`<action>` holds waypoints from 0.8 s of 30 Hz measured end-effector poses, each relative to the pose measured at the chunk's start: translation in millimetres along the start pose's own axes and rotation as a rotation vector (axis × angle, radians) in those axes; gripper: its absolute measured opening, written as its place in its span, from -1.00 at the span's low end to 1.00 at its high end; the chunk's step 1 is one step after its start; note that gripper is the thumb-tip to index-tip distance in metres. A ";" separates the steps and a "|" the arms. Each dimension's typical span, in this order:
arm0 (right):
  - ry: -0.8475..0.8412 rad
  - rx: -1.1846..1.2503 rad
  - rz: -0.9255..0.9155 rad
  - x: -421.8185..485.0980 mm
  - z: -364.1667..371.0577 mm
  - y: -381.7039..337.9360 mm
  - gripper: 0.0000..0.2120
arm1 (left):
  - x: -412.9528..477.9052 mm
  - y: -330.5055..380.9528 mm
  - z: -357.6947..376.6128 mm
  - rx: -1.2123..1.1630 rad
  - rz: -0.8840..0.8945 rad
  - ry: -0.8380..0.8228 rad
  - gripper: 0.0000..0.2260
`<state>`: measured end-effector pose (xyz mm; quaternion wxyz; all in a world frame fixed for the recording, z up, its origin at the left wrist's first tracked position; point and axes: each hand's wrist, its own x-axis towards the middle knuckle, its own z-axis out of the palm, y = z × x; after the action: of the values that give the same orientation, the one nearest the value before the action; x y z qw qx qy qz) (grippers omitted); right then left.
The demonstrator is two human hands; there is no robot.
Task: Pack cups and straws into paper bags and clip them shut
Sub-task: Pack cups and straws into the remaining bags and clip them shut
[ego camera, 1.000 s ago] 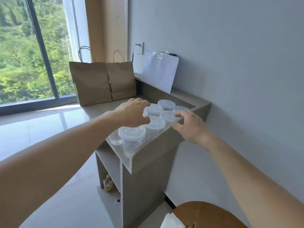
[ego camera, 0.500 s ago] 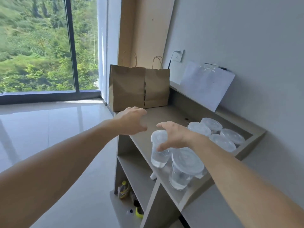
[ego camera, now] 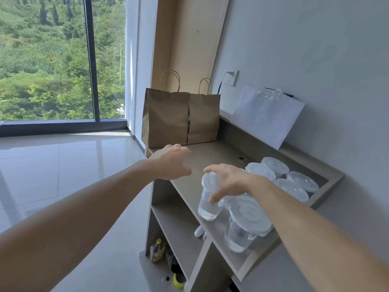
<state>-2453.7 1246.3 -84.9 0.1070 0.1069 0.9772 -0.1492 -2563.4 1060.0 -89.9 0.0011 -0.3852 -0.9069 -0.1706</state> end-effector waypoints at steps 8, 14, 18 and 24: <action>0.295 0.188 -0.121 -51.2 -73.2 5.7 -0.06 | 23.1 25.2 -33.4 0.035 0.052 0.136 -0.49; 0.507 0.151 -0.025 -129.2 -103.1 50.0 -0.12 | 40.5 101.6 -27.5 0.025 0.219 0.151 -0.48; 0.591 0.145 0.123 -199.8 -101.7 100.7 -0.12 | 43.5 188.4 -3.1 0.009 0.386 0.105 -0.47; 0.606 0.159 0.337 -299.4 -69.6 173.2 -0.10 | 26.9 306.1 55.8 0.029 0.545 0.010 -0.52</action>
<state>-2138.7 1376.7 5.6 -0.1733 0.3140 0.9185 -0.1667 -2361.2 1293.6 -44.3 0.0571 -0.6141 -0.7721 -0.1532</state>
